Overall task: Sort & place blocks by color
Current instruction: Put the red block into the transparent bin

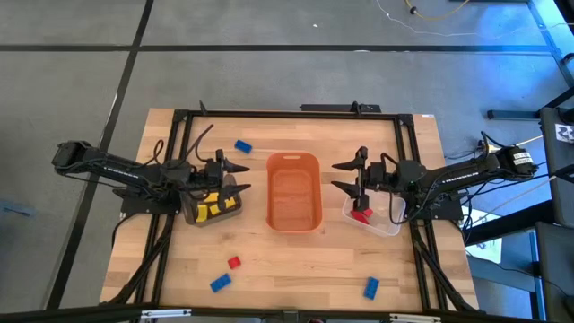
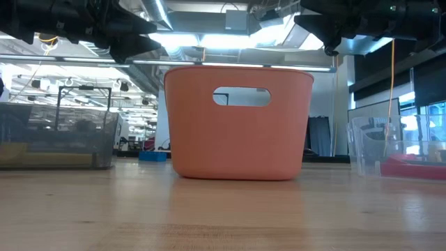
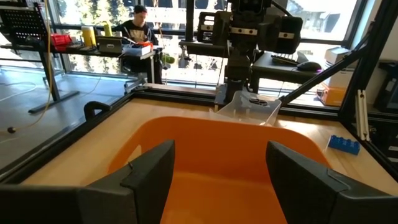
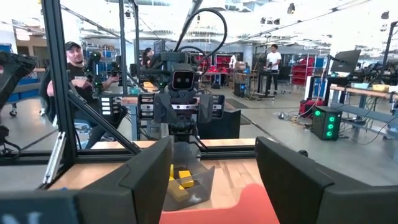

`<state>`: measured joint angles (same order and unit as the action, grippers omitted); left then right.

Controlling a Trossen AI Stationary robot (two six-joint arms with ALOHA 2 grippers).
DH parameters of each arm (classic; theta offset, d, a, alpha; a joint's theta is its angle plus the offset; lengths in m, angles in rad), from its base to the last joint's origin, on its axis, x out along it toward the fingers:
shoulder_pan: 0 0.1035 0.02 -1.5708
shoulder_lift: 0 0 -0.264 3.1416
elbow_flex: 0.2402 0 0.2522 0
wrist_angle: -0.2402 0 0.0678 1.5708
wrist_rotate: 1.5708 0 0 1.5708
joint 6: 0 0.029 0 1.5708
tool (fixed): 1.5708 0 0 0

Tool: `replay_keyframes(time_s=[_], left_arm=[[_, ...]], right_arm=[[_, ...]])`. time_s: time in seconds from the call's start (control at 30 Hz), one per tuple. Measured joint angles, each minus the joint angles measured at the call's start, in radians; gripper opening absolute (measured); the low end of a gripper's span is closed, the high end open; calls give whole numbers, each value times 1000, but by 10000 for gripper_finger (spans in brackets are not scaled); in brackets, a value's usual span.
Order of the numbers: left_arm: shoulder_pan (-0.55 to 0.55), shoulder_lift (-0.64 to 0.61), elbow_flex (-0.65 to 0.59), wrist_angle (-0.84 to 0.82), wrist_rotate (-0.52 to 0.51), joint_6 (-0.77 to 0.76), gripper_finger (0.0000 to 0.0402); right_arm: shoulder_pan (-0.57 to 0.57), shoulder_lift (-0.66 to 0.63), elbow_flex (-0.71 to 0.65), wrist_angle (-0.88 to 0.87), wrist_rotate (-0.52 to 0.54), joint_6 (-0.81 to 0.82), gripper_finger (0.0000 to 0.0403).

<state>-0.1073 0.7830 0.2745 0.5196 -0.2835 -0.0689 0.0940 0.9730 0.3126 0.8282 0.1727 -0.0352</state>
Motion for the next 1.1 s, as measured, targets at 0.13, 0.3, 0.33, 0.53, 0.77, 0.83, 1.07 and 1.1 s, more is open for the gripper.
replay_keyframes(time_s=[0.13,0.3,0.33,0.53,0.77,0.83,1.07,1.1], left_arm=[[0,0,0,-7,0,-1,244],[0,0,0,-6,4,-45,244],[0,0,0,-6,11,-71,244],[0,0,51,-126,5,-156,244],[-49,28,178,-428,-82,-268,243],[-74,47,201,-478,-100,-312,243],[-184,141,334,-812,-65,-600,243],[-203,160,359,-853,-47,-646,243]], right_arm=[[0,0,0,0,0,8,235],[0,0,0,-1,0,5,235],[0,0,0,-1,0,5,235],[0,0,0,-2,0,5,235],[0,0,0,-2,0,5,235],[0,0,0,-2,0,5,235],[0,0,0,-9,0,4,235],[0,0,0,-15,0,4,235]])
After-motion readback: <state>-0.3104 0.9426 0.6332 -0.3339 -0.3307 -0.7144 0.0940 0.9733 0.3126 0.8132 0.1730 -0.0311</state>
